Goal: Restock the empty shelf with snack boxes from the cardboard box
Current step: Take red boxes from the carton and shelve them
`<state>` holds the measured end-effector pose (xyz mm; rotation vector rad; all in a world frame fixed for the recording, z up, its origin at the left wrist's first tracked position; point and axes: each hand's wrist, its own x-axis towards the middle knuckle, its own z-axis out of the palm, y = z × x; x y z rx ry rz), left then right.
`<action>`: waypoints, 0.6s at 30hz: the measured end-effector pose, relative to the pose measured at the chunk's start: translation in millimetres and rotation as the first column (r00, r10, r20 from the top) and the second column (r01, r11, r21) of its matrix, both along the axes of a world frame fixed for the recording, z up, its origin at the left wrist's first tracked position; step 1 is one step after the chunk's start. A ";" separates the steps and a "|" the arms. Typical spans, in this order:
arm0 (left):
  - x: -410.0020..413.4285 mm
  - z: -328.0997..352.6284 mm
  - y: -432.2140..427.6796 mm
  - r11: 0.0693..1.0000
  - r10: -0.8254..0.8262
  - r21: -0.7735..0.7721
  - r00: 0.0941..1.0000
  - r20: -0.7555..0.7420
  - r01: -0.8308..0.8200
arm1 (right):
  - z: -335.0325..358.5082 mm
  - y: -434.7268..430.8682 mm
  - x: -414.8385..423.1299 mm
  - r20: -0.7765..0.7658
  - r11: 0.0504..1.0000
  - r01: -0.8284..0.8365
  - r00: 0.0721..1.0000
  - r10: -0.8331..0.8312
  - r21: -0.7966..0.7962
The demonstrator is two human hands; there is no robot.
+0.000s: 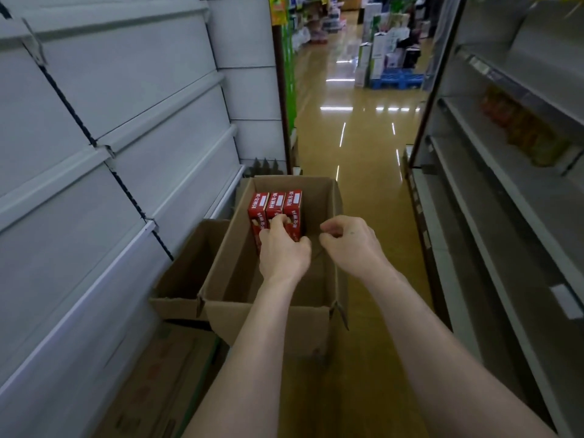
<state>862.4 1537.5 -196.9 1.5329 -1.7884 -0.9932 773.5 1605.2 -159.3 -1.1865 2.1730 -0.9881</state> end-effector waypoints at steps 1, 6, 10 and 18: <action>-3.4 -3.4 -6.6 1.000 0.011 0.013 1.000 0.004 -0.011 | -2.6 -7.3 -4.3 0.010 1.000 -0.014 1.000 0.014 0.011; -18.2 -19.9 -43.6 0.996 0.048 0.070 0.999 0.011 -0.049 | -19.0 -50.2 -21.3 0.040 0.997 -0.045 0.998 0.043 0.055; -23.8 -42.6 -78.2 0.988 0.049 0.146 0.998 0.031 -0.053 | -38.1 -88.9 -27.7 0.056 0.992 -0.063 0.997 0.057 0.109; -42.9 -95.7 -187.2 0.968 -0.036 0.249 0.995 0.098 0.010 | -80.8 -205.1 -49.7 0.066 0.977 -0.025 0.998 0.011 0.212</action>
